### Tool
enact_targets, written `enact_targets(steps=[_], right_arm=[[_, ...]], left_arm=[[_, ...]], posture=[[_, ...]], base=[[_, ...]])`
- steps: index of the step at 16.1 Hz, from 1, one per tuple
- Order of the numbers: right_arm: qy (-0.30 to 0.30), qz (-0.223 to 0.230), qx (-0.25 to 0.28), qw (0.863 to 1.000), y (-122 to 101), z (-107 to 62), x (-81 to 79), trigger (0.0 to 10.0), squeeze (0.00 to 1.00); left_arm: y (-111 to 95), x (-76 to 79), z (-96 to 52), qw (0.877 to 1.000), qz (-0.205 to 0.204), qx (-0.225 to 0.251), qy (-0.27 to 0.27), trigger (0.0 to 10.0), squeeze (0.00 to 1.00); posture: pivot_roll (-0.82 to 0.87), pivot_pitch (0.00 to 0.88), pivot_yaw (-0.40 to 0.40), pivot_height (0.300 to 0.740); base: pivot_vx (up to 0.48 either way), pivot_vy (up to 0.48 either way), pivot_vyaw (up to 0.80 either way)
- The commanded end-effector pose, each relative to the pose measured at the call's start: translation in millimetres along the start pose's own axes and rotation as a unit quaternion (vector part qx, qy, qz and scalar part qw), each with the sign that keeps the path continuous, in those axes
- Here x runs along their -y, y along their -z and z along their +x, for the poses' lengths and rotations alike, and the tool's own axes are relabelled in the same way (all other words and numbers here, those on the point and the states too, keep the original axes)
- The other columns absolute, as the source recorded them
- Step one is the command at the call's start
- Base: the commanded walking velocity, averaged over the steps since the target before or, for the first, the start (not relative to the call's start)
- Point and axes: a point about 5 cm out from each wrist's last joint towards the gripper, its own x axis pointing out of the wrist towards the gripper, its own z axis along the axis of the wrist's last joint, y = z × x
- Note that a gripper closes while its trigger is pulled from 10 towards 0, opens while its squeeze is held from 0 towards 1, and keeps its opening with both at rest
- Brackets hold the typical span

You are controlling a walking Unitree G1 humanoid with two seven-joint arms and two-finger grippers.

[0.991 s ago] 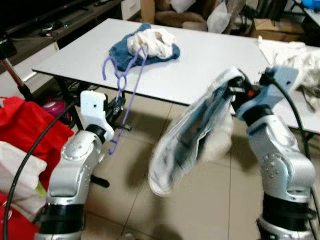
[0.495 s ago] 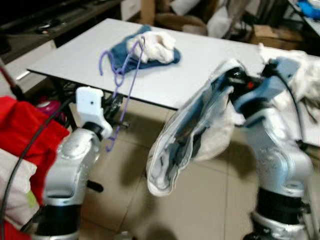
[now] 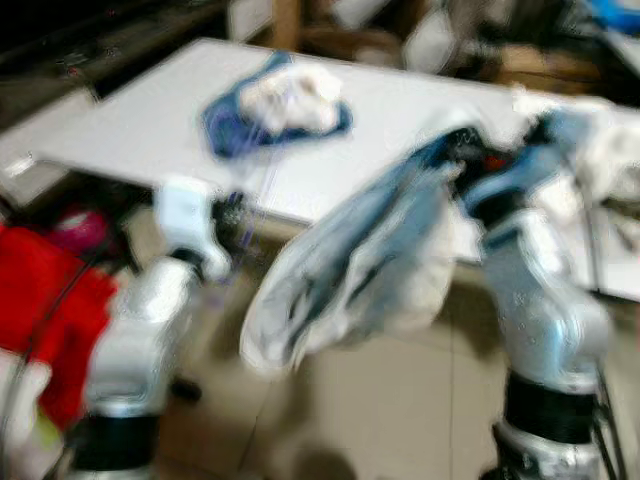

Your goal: Hang hanger

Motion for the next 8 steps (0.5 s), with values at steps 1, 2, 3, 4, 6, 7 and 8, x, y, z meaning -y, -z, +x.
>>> enact_targets(steps=[1,2,3,4,6,7,8], right_arm=[[0.014,-0.012,0.035,0.999,-16.1,-1.7,7.1,10.0,0.0],[0.017,-0.013,0.037,0.999,-16.6,-1.8,8.4,10.0,0.0],[0.02,-0.013,0.039,0.999,-17.1,-2.3,10.3,10.0,0.0],[0.024,-0.013,0.039,0.999,-16.9,-3.0,12.6,10.0,0.0],[0.025,-0.012,0.038,0.999,-15.5,-2.9,12.7,10.0,0.0],[0.023,-0.012,0.04,0.999,-16.3,-1.9,11.2,10.0,0.0],[0.024,-0.011,0.042,0.999,-16.9,-1.8,11.6,10.0,0.0]], left_arm=[[-4.8,9.2,5.0,1.0,0.001,0.007,0.018,10.0,0.0],[-5.5,9.0,5.3,1.0,0.002,0.008,0.017,10.0,0.0],[-5.8,9.3,5.0,1.0,0.004,0.008,0.017,10.0,0.0],[-5.3,9.7,3.9,1.0,0.004,0.008,0.016,10.0,0.0],[-2.4,7.9,1.1,1.0,0.003,0.004,0.011,10.0,0.0],[-2.5,6.5,1.4,1.0,0.003,0.004,0.011,10.0,0.0],[-3.1,6.0,2.5,1.0,0.005,0.004,0.011,10.0,0.0]], posture=[[-0.06,0.035,-0.021,0.74],[-0.06,0.036,-0.021,0.74],[-0.06,0.036,-0.024,0.74],[-0.06,0.036,-0.028,0.74],[-0.06,0.031,-0.031,0.74],[-0.06,0.024,-0.02,0.74],[-0.06,0.022,-0.021,0.74]], base=[[0.341,0.0,-0.8],[0.341,0.0,0.0],[0.337,0.0,0.0],[0.337,0.0,0.0],[0.341,0.0,0.0],[0.337,0.0,0.0],[0.337,0.0,0.0]])
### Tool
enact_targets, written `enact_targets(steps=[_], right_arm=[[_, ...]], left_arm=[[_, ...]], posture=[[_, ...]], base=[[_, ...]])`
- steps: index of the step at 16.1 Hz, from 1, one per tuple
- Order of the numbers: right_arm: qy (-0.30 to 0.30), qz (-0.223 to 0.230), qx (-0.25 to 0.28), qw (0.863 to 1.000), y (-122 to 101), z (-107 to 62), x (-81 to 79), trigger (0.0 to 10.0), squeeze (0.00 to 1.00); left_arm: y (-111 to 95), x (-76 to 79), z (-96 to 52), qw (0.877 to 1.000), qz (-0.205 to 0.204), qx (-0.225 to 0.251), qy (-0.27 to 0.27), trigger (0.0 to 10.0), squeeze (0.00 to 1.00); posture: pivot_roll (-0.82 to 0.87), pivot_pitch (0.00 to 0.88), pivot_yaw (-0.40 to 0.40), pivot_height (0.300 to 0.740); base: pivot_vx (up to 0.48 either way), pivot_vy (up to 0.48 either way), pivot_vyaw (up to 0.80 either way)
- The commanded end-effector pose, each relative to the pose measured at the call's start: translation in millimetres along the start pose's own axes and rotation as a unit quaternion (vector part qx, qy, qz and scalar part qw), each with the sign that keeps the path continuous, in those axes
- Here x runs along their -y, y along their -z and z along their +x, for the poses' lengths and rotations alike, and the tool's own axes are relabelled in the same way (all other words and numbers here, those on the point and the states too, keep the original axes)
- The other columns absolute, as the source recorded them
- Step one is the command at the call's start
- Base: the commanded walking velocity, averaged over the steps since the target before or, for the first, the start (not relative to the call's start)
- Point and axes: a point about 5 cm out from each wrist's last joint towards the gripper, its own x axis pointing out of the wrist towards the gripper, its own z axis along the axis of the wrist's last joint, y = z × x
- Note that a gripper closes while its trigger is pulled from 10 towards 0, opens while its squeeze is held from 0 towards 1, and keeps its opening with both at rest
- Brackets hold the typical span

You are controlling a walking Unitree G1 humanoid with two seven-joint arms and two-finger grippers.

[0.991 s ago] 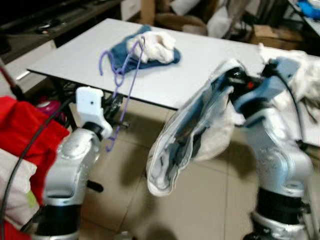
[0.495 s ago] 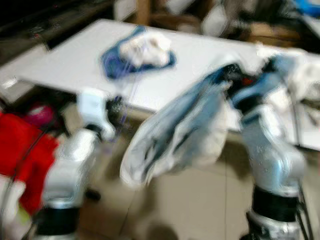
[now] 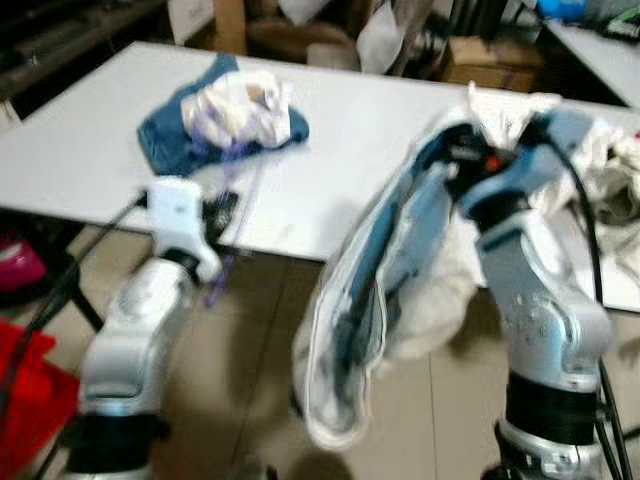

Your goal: Hang hanger

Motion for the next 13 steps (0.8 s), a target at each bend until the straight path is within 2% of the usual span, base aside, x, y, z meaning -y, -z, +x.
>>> enact_targets(steps=[1,6,10,13], right_arm=[[0.015,-0.006,0.039,0.999,-15,-1.7,7.2,10.0,0.0],[0.047,-0.007,0.041,0.998,-16,-2.9,18.0,10.0,0.0],[0.088,-0.022,0.017,0.996,-11,-4.7,33.2,10.0,0.0],[0.079,-0.021,-0.012,0.997,1,-5.5,30.9,10.0,0.0]], left_arm=[[-3,8.8,4.0,1.0,0.003,0.006,0.016,10.0,0.0],[-2,5.3,2.7,1.0,0.004,0.006,0.009,10.0,0.0],[0,-8.9,-1.5,1.0,0.009,0.0,-0.028,10.0,0.0],[-1,-13.0,-2.1,0.999,0.005,0.0,-0.036,10.0,0.0]], posture=[[-0.06,0.019,-0.019,0.74],[-0.06,0.009,-0.018,0.74],[-0.05,0.0,-0.021,0.74],[-0.05,0.0,-0.018,0.74]], base=[[0.337,0.0,0.0],[0.34,0.0,0.0],[0.339,0.0,0.0],[0.34,0.0,0.0]])
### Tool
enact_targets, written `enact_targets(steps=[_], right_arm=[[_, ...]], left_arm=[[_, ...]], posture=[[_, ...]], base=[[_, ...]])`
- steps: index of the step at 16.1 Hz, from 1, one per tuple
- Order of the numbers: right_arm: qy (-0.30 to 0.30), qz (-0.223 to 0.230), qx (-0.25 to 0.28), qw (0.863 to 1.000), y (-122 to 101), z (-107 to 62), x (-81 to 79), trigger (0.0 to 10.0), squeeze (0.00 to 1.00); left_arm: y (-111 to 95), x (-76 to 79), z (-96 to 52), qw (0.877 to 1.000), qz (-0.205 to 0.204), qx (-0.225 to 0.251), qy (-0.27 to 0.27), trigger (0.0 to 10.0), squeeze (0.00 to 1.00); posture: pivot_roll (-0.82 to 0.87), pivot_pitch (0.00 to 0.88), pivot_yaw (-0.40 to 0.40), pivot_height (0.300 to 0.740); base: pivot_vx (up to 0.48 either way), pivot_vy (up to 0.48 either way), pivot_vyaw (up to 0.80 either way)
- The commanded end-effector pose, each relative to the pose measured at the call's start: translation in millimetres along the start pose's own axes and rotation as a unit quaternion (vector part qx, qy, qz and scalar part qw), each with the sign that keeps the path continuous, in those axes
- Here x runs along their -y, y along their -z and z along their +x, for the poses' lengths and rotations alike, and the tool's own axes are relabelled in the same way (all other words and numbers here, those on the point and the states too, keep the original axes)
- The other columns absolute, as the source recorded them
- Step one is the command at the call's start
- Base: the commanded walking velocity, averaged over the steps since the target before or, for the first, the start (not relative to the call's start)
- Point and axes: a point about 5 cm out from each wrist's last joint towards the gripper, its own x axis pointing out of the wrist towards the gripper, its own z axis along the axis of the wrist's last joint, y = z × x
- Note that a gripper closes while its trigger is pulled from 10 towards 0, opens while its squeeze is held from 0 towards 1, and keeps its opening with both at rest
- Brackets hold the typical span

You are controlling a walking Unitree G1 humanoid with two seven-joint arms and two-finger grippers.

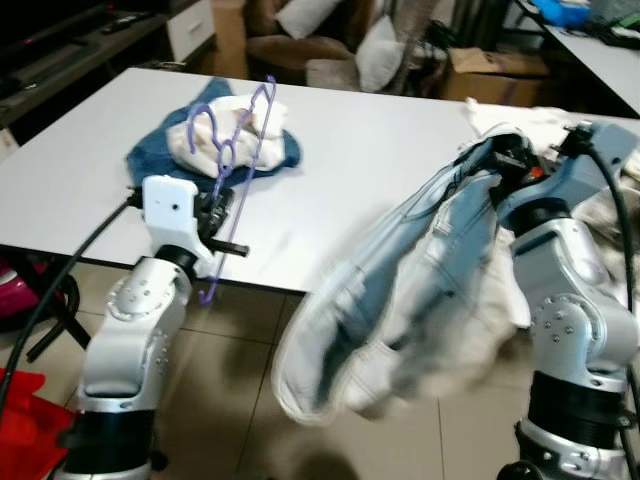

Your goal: Hang hanger

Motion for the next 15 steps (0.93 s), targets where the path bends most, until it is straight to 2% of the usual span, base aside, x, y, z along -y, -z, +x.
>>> enact_targets(steps=[1,3,6,8,15], right_arm=[[-0.022,-0.006,-0.009,1.0,2,-1.1,-7.1,10.0,0.0],[-0.043,-0.026,-0.057,0.997,18,-6.3,-11.5,10.0,0.0],[-0.037,-0.021,-0.045,0.998,17,-6.5,-11.5,10.0,0.0],[-0.024,-0.018,-0.028,0.999,9,-4.5,-6.6,10.0,0.0],[0.037,-0.035,-0.038,0.998,10,-6.5,16.0,10.0,0.0]], left_arm=[[-1,-0.9,0.4,1.0,0.0,0.001,-0.003,10.0,0.0],[0,2.0,-0.9,1.0,-0.001,0.0,0.001,10.0,0.0],[1,2.3,-1.6,1.0,-0.002,-0.001,0.002,10.0,0.0],[1,3.3,-1.0,1.0,-0.002,-0.001,0.005,10.0,0.0],[2,5.2,-0.7,1.0,-0.003,-0.004,0.009,10.0,0.0]], posture=[[-0.05,0.0,-0.018,0.74],[-0.05,0.0,-0.021,0.74],[-0.05,0.0,-0.025,0.74],[-0.05,0.0,-0.022,0.74],[-0.06,0.0,-0.017,0.74]], base=[[0.345,0.0,0.0],[0.352,0.0,0.0],[0.358,0.0,0.0],[0.362,0.0,0.0],[0.358,0.0,0.0]])
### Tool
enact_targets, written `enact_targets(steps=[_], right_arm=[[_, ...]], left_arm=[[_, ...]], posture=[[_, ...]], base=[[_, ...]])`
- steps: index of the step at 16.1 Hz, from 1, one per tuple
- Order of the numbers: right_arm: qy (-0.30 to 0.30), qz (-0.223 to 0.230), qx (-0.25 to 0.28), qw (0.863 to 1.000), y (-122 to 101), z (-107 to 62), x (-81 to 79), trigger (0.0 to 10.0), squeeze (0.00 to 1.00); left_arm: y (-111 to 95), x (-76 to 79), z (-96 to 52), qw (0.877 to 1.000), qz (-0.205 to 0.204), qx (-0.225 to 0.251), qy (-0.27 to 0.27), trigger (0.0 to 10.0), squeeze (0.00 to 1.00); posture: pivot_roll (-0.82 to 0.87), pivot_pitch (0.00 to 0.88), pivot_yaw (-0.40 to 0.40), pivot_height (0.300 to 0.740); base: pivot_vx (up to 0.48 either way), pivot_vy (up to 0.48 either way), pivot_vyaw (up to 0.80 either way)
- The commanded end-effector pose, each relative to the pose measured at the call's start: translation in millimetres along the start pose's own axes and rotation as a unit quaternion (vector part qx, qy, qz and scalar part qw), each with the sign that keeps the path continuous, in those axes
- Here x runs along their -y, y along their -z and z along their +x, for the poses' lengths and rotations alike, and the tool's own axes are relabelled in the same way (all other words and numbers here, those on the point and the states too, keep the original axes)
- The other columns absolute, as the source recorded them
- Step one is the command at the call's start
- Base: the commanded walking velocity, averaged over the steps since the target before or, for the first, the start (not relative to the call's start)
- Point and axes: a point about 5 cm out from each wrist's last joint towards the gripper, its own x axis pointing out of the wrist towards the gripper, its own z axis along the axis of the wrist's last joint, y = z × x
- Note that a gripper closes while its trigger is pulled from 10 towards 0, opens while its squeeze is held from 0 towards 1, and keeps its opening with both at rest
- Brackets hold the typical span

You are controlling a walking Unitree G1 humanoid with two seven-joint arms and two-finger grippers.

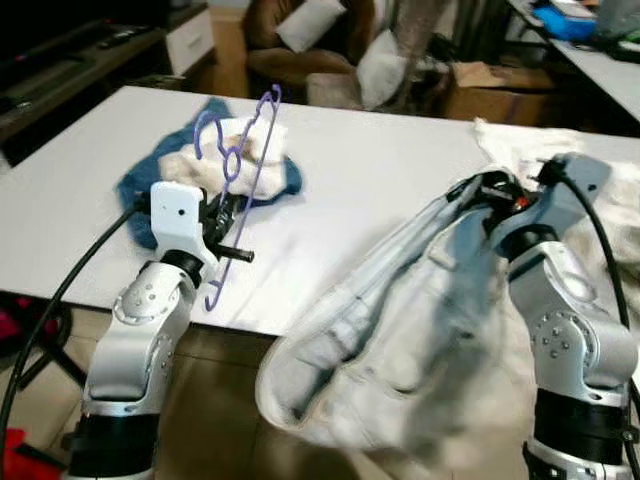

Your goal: Hang hanger

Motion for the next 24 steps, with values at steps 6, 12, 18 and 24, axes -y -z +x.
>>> enact_targets(steps=[6,12,18,24], right_arm=[[0.0,-0.005,0.024,1.0,-10,0.2,-3.5,10.0,0.0],[0.031,-0.037,-0.005,0.999,-3,3.0,10.6,10.0,0.0],[0.02,-0.182,0.094,0.979,-95,109.0,-12.6,10.0,0.0],[-0.418,-0.148,0.215,0.87,-131,76.3,-223.3,10.0,0.0]], left_arm=[[-4,-1.5,0.9,1.0,0.002,0.003,0.0,10.0,0.0],[2,2.3,1.3,1.0,-0.007,-0.004,-0.001,10.0,0.0],[1,-34.6,0.1,0.995,0.015,-0.002,-0.095,10.0,0.0],[-11,-68.7,-14.1,0.984,0.035,0.022,-0.172,10.0,0.0]], posture=[[-0.06,0.0,-0.008,0.74],[-0.07,0.003,-0.013,0.74],[-0.07,0.0,-0.04,0.74],[-0.04,0.0,-0.058,0.74]], base=[[0.358,0.0,0.0],[0.34,0.0,0.0],[0.0,0.0,0.0],[0.0,0.0,0.0]])
